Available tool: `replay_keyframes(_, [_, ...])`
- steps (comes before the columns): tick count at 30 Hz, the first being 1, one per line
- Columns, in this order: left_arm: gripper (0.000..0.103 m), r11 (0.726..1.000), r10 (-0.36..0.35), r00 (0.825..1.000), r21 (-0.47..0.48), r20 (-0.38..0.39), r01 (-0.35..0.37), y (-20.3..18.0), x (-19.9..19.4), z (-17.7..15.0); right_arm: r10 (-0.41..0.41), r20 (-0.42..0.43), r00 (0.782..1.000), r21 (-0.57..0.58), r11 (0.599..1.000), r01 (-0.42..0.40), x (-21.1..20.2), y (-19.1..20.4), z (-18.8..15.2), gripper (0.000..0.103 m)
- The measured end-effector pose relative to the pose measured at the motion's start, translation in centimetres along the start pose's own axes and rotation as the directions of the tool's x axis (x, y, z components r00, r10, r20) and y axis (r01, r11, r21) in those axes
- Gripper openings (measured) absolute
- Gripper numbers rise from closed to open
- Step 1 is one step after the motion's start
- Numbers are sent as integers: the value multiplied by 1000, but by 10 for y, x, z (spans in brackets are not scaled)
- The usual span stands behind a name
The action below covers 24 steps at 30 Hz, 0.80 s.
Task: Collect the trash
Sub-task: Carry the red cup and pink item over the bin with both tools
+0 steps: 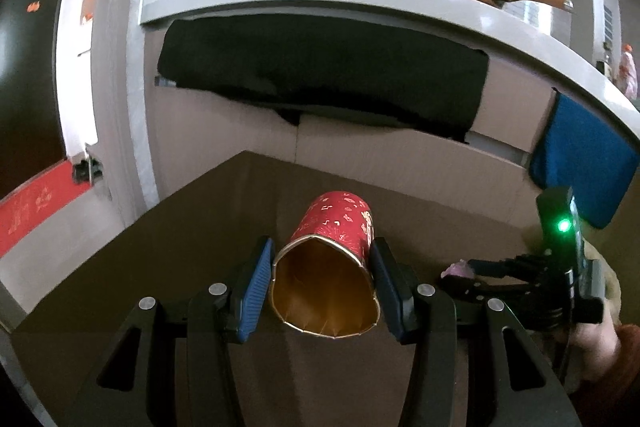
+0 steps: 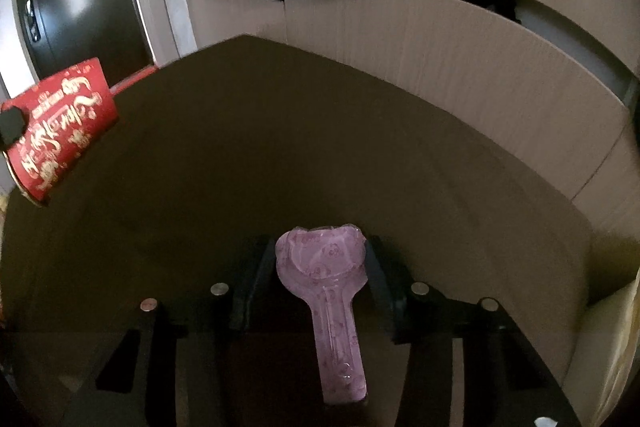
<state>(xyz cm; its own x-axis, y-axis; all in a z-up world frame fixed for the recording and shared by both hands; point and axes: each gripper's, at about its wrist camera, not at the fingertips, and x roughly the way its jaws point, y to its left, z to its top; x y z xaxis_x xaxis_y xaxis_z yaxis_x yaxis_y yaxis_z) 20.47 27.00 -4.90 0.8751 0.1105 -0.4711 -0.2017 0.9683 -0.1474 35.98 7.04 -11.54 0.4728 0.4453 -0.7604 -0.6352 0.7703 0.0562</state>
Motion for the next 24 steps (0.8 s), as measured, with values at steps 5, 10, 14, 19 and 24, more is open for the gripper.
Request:
replay_keyframes(5, [50,999,-23,999,28,36,22,-21,-15,11,0,75,997,25,1000,-2,-39,-6,3,43])
replay_keyframes(10, [50,997,-48,996,60,76,44,-46,-30,23,-21,160,987,35,999,15,-83,-11,7,43])
replay_keyframes(14, [50,993,-75,991,101,111,63,-70,-44,34,-54,246,968,41,998,45,-126,-18,3,43])
replay_keyframes(19, [50,987,-105,984,136,144,85,-95,-59,47,-80,323,943,56,996,65,-167,-28,2,43])
replay_keyframes(24, [50,979,-149,972,166,180,119,-129,-68,60,-139,393,909,77,990,117,-212,-45,-7,43])
